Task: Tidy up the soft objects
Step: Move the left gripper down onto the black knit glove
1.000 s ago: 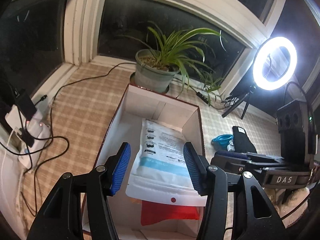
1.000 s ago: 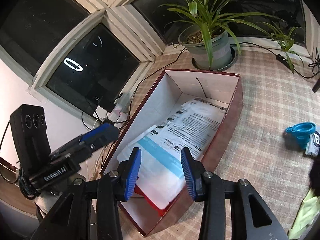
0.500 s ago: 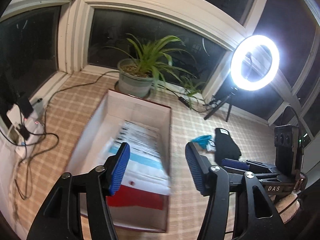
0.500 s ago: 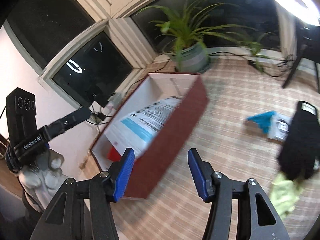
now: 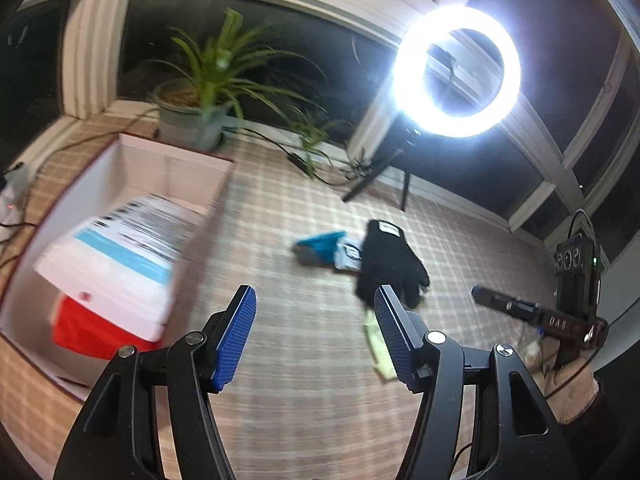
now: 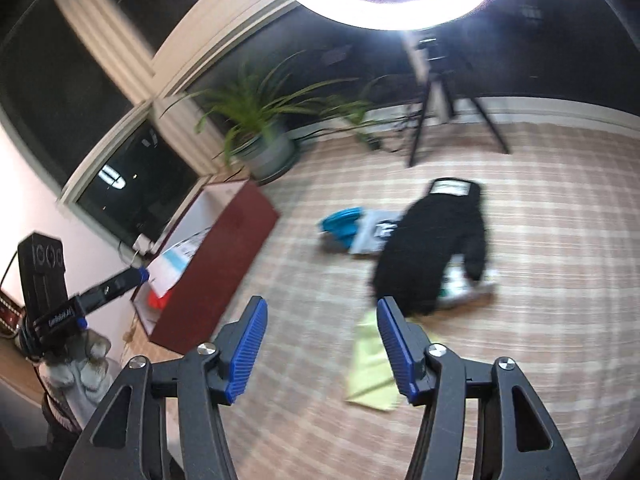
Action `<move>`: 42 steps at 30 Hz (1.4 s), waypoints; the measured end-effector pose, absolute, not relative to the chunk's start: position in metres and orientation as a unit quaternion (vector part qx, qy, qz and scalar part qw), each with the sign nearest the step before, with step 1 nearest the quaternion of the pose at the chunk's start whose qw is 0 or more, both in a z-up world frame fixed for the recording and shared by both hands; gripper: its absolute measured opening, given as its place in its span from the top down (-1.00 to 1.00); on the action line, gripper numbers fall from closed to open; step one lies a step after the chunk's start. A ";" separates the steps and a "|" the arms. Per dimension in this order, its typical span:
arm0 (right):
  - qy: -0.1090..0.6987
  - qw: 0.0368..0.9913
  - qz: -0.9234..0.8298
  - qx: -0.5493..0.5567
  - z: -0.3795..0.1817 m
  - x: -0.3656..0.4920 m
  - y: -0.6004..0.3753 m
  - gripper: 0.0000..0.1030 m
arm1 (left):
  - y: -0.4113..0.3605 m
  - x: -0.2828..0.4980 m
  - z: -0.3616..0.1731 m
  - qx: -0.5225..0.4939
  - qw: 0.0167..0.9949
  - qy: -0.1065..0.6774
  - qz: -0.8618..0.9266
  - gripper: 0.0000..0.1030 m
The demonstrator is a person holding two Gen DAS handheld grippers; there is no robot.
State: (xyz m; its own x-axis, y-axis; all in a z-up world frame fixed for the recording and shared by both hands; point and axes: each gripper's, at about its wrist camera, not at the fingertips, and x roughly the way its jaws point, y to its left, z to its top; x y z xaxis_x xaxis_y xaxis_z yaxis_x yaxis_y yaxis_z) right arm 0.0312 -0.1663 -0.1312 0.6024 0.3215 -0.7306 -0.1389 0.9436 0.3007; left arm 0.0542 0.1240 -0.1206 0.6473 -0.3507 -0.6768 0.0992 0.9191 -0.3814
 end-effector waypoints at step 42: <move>0.551 0.801 0.141 0.184 -0.220 0.195 -0.288 -0.19 | -0.025 0.197 -0.250 -0.175 0.790 0.543 -0.224 -0.19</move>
State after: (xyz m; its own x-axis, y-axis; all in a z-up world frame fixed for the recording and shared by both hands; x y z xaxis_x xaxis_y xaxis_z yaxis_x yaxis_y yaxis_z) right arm 0.1955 -0.2876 -0.2203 0.3522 0.4293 -0.8317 -0.0243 0.8925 0.4504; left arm 0.1970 -0.0249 -0.2503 0.3097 -0.5436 -0.7801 0.1642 0.8387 -0.5193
